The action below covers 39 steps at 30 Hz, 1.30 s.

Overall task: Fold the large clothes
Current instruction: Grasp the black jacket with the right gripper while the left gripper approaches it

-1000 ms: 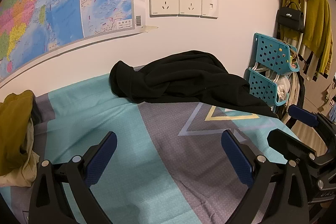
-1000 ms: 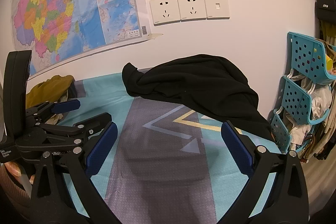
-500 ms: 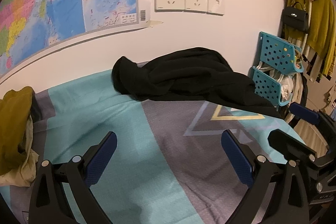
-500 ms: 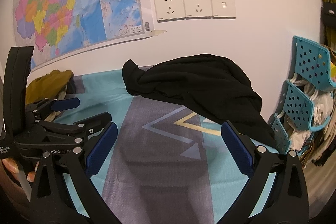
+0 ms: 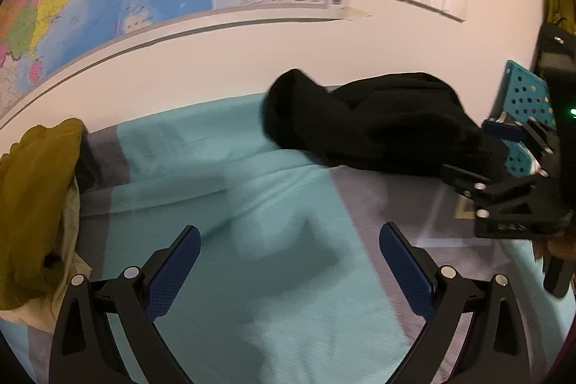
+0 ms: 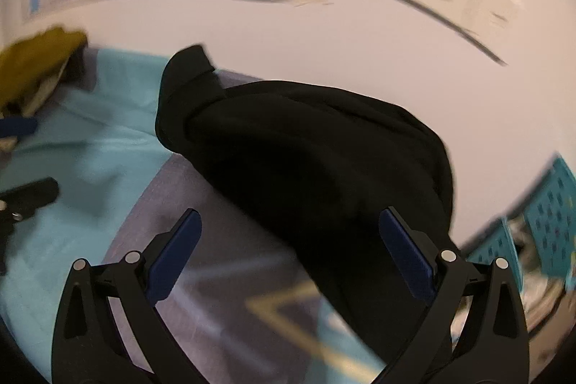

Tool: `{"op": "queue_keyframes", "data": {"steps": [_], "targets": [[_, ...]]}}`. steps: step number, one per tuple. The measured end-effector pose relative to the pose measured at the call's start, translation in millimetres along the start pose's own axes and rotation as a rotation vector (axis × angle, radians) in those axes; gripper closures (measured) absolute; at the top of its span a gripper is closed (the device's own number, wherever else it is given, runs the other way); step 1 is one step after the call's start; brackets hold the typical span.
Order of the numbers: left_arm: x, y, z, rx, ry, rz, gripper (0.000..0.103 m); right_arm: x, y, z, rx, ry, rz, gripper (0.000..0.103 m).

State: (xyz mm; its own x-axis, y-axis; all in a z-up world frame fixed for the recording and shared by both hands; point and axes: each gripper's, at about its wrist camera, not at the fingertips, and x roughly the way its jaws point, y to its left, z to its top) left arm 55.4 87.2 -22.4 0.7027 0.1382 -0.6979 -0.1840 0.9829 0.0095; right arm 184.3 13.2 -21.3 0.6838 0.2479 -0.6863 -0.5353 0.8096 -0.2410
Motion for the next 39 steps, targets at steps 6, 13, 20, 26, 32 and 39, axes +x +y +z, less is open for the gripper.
{"op": "queue_keyframes", "data": {"steps": [6,13,20,26,32,39], "targets": [[17,14,0,-0.013,0.032,0.024,0.007,43,16,12,-0.194,0.053,-0.091,0.025],[23,20,2,-0.005,0.04,0.038,0.007,-16,-37,20,-0.042,-0.046,0.015,0.095],[30,23,1,-0.004,0.056,0.044,0.007,-27,-35,11,-0.059,-0.018,0.049,0.031],[30,29,2,-0.013,0.054,0.059,0.007,-6,32,4,-0.306,-0.041,0.014,0.008],[33,33,1,-0.019,0.066,0.069,0.007,43,76,7,-0.484,-0.008,-0.018,0.012],[39,40,5,-0.021,0.062,0.079,0.007,42,37,38,-0.28,-0.033,0.019,0.095]]}}
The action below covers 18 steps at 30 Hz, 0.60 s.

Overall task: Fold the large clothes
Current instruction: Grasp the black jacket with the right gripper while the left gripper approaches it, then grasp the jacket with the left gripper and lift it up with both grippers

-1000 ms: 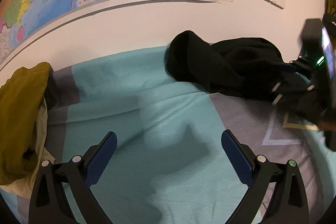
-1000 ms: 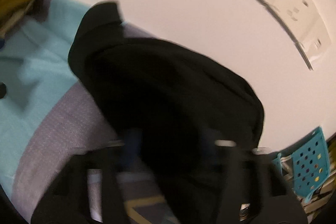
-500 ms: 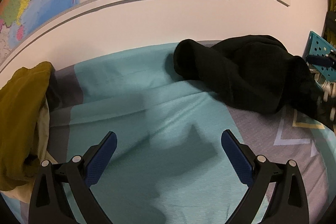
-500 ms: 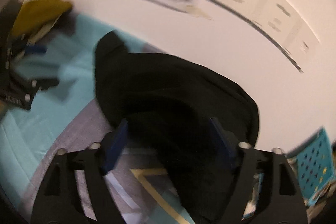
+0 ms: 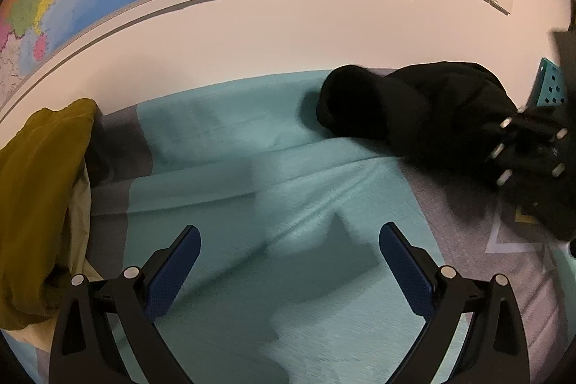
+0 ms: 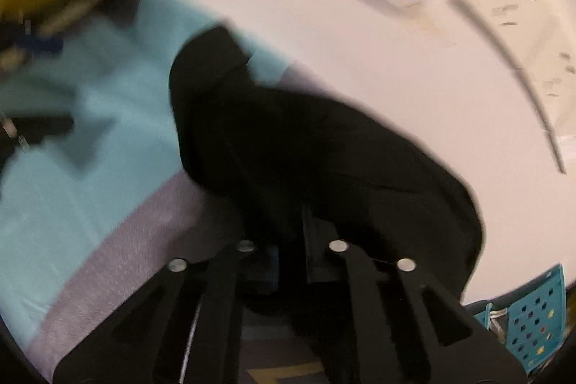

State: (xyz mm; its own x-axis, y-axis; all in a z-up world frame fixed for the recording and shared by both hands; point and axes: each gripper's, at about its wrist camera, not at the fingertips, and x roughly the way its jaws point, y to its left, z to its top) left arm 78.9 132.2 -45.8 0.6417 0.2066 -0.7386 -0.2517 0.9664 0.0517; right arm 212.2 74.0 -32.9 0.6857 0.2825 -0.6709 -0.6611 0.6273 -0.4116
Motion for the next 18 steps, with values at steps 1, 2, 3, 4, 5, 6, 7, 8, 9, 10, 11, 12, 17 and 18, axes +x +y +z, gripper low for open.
{"op": "queue_keyframes", "data": {"steps": [1,2,3,4,5,6,7,8,9,10,11,12,17,18], "targets": [[0,1,1,0.004,-0.005,0.004,0.007,-15,-13,6,0.056,-0.049,0.01,0.096],[1,2,3,0.006,-0.01,0.004,0.007,-27,-23,11,0.095,-0.09,0.014,0.096],[2,2,4,0.008,-0.015,0.003,0.007,-45,-37,19,0.145,-0.14,0.003,0.096],[2,2,8,0.013,-0.028,-0.005,0.007,-64,-53,26,0.189,-0.186,-0.008,0.098],[2,1,11,0.022,-0.041,-0.017,0.007,-77,-63,31,0.219,-0.226,-0.007,0.098],[4,-2,15,0.044,-0.059,-0.032,0.007,-95,-77,37,0.254,-0.269,-0.016,0.098],[3,-5,19,0.065,-0.075,-0.042,0.007,-113,-90,42,0.284,-0.303,-0.029,0.098],[4,-6,22,0.08,-0.089,-0.058,0.007,-120,-97,44,0.307,-0.324,-0.024,0.098],[4,-13,27,0.109,-0.111,-0.092,0.007,-134,-108,46,0.337,-0.355,-0.016,0.098],[4,-18,29,0.124,-0.126,-0.097,0.007,-146,-111,37,0.353,-0.364,-0.02,0.098],[2,-25,32,0.138,-0.159,-0.103,0.007,-155,-119,38,0.381,-0.381,-0.022,0.098],[-2,-34,34,0.162,-0.211,-0.134,0.007,-162,-126,34,0.398,-0.397,-0.027,0.098],[-7,-70,29,0.296,-0.282,-0.331,0.007,-192,-166,-7,0.488,-0.424,-0.009,0.098],[-9,-80,25,0.348,-0.305,-0.367,0.007,-195,-168,-9,0.489,-0.425,-0.012,0.098]]}}
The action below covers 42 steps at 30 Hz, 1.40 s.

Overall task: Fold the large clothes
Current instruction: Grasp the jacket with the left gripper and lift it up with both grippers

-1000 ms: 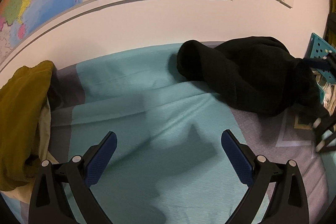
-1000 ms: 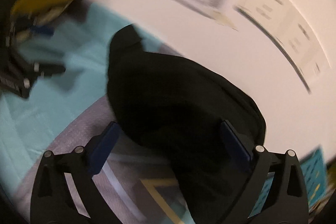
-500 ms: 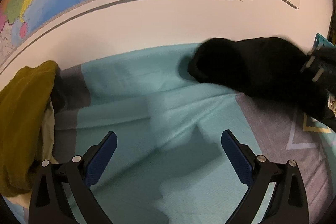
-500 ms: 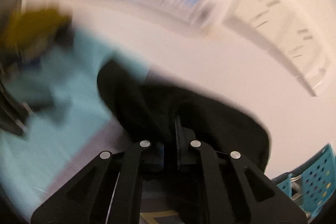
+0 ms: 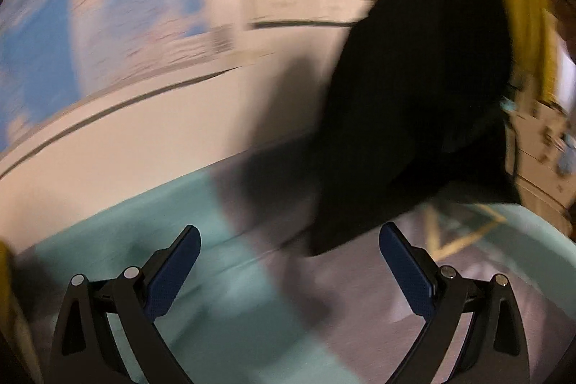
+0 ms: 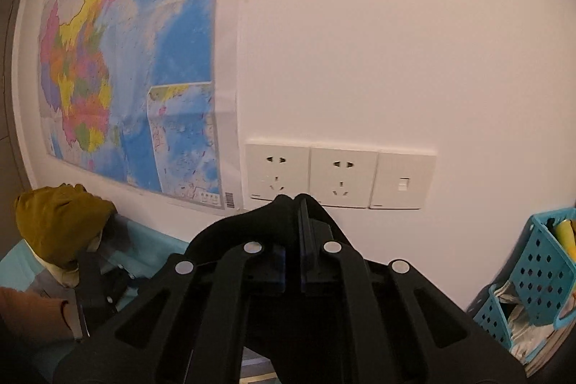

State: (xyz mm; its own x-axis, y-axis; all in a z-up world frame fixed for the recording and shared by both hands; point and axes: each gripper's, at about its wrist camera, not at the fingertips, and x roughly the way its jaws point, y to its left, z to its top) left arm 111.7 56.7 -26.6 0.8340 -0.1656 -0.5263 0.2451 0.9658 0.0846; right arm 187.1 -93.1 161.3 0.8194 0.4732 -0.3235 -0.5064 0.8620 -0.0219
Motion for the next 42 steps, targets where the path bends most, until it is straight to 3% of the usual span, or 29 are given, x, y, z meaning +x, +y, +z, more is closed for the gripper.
{"op": "queue_keyframes", "data": {"steps": [3,5,6,7,8,9,11,14,18,22,27,30,34,38,42], "targets": [[20,-17,2,0.115,0.026,0.033,0.007,-6,-4,0,0.01,-0.007,0.01,0.098],[44,-13,8,0.081,0.105,0.047,0.02,-9,-6,-1,0.02,-0.017,0.015,0.098],[57,-7,12,0.062,0.146,0.076,0.048,-10,-8,-2,0.033,-0.023,0.017,0.098],[67,-3,15,0.053,0.176,0.092,0.085,-13,-9,-3,0.036,-0.029,0.011,0.098],[78,4,21,0.026,0.217,0.078,0.098,-17,-13,-4,0.04,-0.033,0.008,0.098],[81,10,29,-0.024,0.217,0.053,0.098,-23,-18,-4,0.047,-0.036,0.002,0.098],[73,17,49,-0.055,0.157,0.087,0.099,-35,-28,-2,0.049,-0.053,-0.04,0.099],[49,18,96,-0.103,0.063,0.077,0.099,-67,-52,13,0.079,-0.099,-0.11,0.099],[11,-8,156,-0.035,-0.092,0.096,0.099,-130,-86,39,0.091,-0.193,-0.236,0.099],[-35,-37,207,0.007,-0.242,0.087,0.099,-191,-100,62,0.077,-0.284,-0.31,0.099],[-139,-48,252,-0.021,-0.472,0.113,0.099,-277,-83,98,0.001,-0.412,-0.379,0.099],[-199,-43,252,-0.025,-0.579,0.154,0.099,-325,-56,116,-0.064,-0.48,-0.382,0.099],[-298,-41,220,-0.021,-0.675,0.2,0.098,-376,-15,116,-0.129,-0.536,-0.327,0.099],[-367,-58,184,0.007,-0.691,0.265,0.098,-409,24,96,-0.176,-0.576,-0.226,0.099],[-432,-69,133,0.062,-0.655,0.36,0.098,-426,58,71,-0.187,-0.577,-0.083,0.099]]}}
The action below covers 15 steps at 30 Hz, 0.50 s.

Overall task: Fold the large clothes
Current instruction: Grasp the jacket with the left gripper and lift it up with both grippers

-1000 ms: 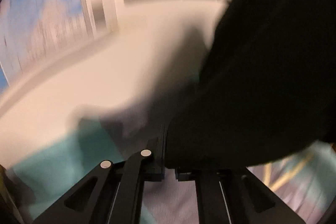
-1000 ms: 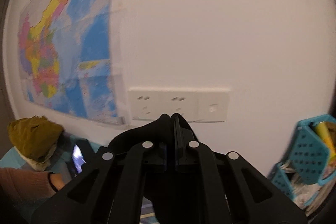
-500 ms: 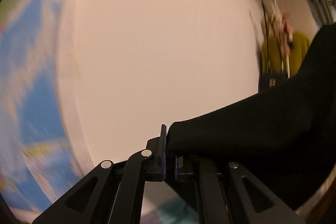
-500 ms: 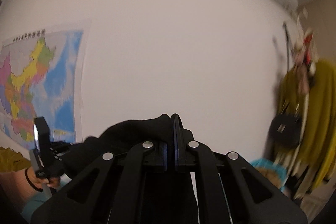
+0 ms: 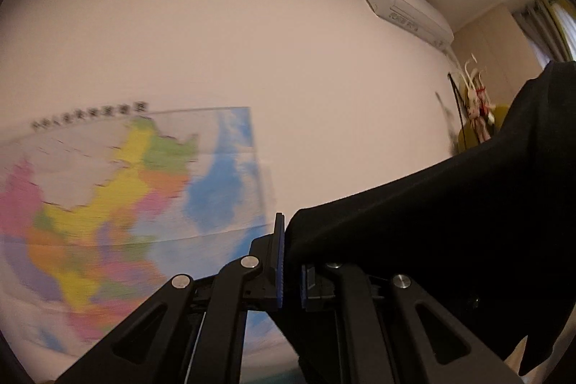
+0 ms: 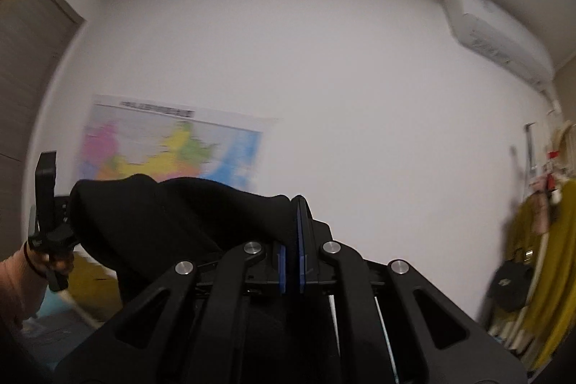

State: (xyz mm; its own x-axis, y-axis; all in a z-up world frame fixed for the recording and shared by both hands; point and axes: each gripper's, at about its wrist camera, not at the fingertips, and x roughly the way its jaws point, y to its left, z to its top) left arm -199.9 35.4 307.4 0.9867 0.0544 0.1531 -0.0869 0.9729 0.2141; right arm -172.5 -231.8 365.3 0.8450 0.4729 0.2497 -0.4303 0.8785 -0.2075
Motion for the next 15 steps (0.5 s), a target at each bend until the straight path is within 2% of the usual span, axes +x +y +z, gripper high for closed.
{"op": "queue_keyframes", "data": {"steps": [4,6,8,11,13,15], "targets": [[-61,14,3,0.06,0.034,0.069,0.098,-17,20,-7,0.064,0.006,0.129,0.099],[-72,18,9,0.075,0.051,0.116,0.098,-18,31,-13,0.103,0.004,0.215,0.099],[-84,20,8,0.09,0.075,0.168,0.098,-10,39,-20,0.126,0.0,0.267,0.099],[-75,30,-7,0.107,0.152,0.229,0.097,29,46,-39,0.17,0.054,0.322,0.099],[-49,43,-27,0.084,0.249,0.25,0.098,65,52,-57,0.184,0.116,0.348,0.098],[-19,52,-54,0.088,0.345,0.264,0.097,124,62,-90,0.217,0.24,0.387,0.098]]}}
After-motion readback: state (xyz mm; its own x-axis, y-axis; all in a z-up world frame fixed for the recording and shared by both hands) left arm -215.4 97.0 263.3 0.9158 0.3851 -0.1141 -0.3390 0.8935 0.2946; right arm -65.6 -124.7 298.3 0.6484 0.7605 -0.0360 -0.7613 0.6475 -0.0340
